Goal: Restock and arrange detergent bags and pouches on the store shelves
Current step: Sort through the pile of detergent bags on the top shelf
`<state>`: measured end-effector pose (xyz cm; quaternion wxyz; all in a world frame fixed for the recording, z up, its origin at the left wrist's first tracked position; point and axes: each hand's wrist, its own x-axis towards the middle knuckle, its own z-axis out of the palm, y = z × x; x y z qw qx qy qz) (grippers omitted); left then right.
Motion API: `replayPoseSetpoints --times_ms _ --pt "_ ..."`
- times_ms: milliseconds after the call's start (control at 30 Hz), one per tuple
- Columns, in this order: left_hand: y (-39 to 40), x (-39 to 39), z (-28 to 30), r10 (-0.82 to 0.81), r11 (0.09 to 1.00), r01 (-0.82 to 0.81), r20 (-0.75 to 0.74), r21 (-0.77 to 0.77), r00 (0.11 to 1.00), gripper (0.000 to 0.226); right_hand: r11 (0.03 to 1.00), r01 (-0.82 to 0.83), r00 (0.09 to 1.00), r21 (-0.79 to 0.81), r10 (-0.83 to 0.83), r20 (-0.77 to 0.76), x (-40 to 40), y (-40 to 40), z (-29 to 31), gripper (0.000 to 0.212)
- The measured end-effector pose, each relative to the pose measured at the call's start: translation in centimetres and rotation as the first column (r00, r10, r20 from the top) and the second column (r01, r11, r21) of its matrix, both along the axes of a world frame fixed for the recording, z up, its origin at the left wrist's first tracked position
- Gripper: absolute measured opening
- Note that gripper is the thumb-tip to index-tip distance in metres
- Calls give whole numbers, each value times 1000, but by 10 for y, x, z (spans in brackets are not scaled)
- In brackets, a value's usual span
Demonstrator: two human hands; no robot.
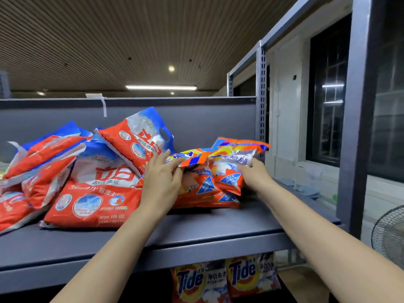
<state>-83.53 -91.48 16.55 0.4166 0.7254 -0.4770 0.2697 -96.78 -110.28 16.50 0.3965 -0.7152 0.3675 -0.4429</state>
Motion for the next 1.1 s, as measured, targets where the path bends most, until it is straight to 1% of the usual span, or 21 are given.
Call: replayPoseSetpoints --times_ms 67,133,200,267,333,400,433,500,567,633,667,700,733,800,867,900,967,1033,1100 --pt "1 -12 3 0 1000 1 88 -15 996 31 987 86 996 -138 -89 -12 -14 8 2 24" --pt "2 -28 7 -5 1000 10 155 -29 988 30 960 172 985 -223 -173 15 -28 14 1 19" --pt "1 -43 9 -14 1000 20 226 -24 974 29 926 251 968 -283 -240 74 -42 23 -3 17" --pt "-2 -58 7 -33 999 24 323 33 946 30 896 313 949 -315 -278 152 -56 32 -8 17" --pt "-7 -70 2 -55 992 4 416 123 908 30 873 359 929 -328 -303 211 -67 41 -16 19" --pt "-7 -77 -4 -55 982 -39 472 187 880 30 878 350 929 -328 -279 243 -74 49 -25 20" --pt "-5 -77 -7 -44 980 -53 475 190 879 31 887 328 934 -325 -252 255 -75 52 -29 19" --pt "1 -73 -9 -3 976 -89 424 198 906 36 900 300 935 -316 -212 285 -76 58 -36 17" --pt "5 -68 -7 6 948 -107 319 300 948 46 901 301 932 -314 -208 297 -74 62 -42 18" --pt "11 -60 -1 -77 913 -2 178 407 981 66 913 288 932 -289 -199 302 -73 65 -44 22" --pt "13 -55 4 -118 900 55 120 431 986 75 922 286 930 -262 -201 307 -72 66 -45 23" --pt "16 -50 8 -138 900 88 88 428 987 79 931 289 926 -225 -212 312 -72 67 -46 22" --pt "18 -43 11 -123 912 79 85 402 989 77 939 293 922 -181 -226 315 -71 66 -46 18" --pt "18 -32 17 -3 950 -29 105 311 995 59 948 300 913 -106 -253 321 -71 65 -43 15" --pt "10 -23 24 99 973 -110 62 204 993 42 943 321 907 -84 -281 313 -71 63 -39 18" --pt "5 -19 28 124 975 -129 38 180 992 39 935 342 903 -89 -301 305 -71 63 -37 19" --pt "-6 -11 39 168 968 -169 19 184 986 37 911 395 888 -123 -344 305 -71 63 -36 24" --pt "-16 -5 46 235 956 -240 47 166 971 38 882 440 873 -168 -376 309 -69 66 -36 31" --pt "-27 -1 46 254 949 -263 70 174 965 48 857 472 864 -208 -403 302 -66 69 -39 37"
